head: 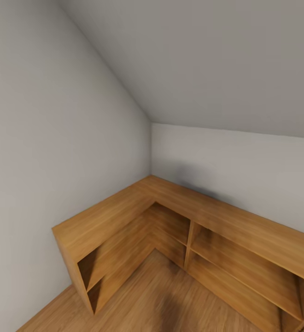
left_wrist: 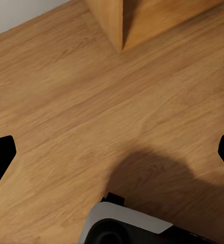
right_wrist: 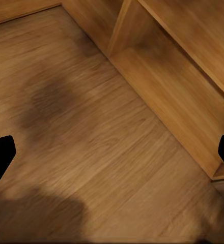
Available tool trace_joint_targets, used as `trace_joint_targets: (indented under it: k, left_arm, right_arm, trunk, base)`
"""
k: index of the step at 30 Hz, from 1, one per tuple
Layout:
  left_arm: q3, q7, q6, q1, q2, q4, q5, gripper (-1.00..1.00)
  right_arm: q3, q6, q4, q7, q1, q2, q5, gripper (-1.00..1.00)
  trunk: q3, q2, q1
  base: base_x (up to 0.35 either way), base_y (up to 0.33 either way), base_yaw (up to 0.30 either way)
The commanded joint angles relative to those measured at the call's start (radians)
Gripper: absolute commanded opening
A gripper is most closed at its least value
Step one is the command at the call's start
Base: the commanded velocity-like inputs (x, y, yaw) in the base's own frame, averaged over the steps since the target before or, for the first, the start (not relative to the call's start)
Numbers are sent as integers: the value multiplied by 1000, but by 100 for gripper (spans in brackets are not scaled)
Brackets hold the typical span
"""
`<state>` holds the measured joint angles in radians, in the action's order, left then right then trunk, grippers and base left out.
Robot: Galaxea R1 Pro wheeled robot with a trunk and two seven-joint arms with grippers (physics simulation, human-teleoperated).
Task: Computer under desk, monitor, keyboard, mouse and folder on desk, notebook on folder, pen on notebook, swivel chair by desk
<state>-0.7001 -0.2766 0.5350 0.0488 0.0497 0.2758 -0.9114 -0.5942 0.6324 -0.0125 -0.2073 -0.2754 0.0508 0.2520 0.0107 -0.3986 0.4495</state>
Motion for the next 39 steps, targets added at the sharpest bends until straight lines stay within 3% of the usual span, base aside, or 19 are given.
trace_joint_targets:
  k: [1,13,35,39]
  left_arm:
    - [-9,-9,2,0,1,2,-3,100]
    - [-10,-9,3,0,0,2,-1,100]
    - [-13,-9,3,0,-3,3,0,100]
    - [-40,-9,4,0,-3,3,0,100]
  right_arm:
    - [-9,3,-1,-3,-1,0,6,100]
    - [-9,3,-2,-1,-1,0,1,100]
    - [-10,4,-4,0,-1,1,0,100]
    - [-10,4,-4,0,-1,1,0,100]
  trunk:
    - [2,-1,0]
    - [7,-1,0]
    - [7,-1,0]
    - [7,-1,0]
  base:
    - [17,0,-190]
    - [175,69,-263]
    - [11,4,-299]
    - [103,128,-300]
